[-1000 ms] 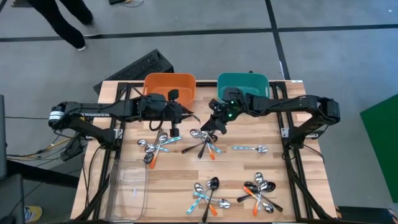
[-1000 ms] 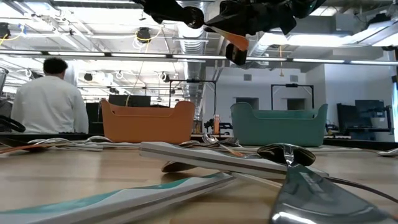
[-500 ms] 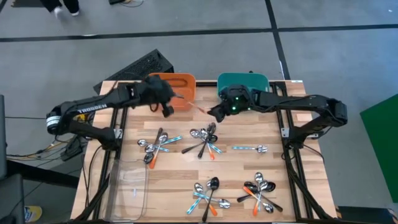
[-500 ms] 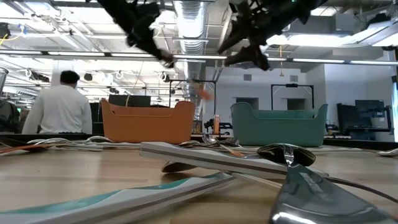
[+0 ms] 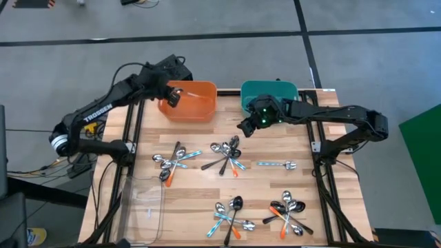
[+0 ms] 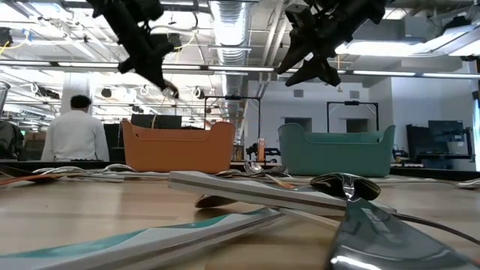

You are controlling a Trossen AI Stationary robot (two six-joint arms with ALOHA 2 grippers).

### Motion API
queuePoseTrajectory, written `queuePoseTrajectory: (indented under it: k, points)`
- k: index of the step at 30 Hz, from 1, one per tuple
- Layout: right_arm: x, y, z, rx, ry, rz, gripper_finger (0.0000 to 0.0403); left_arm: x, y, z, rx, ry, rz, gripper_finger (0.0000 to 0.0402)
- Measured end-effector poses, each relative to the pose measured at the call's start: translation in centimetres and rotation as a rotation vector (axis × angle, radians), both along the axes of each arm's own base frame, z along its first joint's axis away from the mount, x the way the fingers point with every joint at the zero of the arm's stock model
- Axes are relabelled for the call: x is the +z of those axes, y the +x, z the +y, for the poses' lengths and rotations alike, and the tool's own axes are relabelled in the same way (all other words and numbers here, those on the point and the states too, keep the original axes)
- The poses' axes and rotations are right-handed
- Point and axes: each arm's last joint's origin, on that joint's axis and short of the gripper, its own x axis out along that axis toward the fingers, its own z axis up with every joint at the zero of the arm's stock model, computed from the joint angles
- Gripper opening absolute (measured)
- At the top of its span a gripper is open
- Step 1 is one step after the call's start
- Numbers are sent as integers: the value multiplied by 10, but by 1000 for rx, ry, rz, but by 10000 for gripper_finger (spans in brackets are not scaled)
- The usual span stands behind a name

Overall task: Sort silverware by color (type)
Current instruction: Put the orange spoon into the orange bin, then put the black spoon into the blue bin

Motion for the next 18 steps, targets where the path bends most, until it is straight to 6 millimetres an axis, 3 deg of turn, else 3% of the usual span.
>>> queuePoseTrajectory:
  k: [6, 13, 18]
  points:
    - [3, 1, 11, 31, -14, -9, 180, -26, 0, 13, 51, -180, 73, 9]
    - [0, 3, 30, 108, -55, 31, 180, -47, 7, 25, 100, -266, 118, 98]
    - [-5, -1, 41, 86, -32, 105, 180, -47, 7, 24, 92, -283, 110, 151]
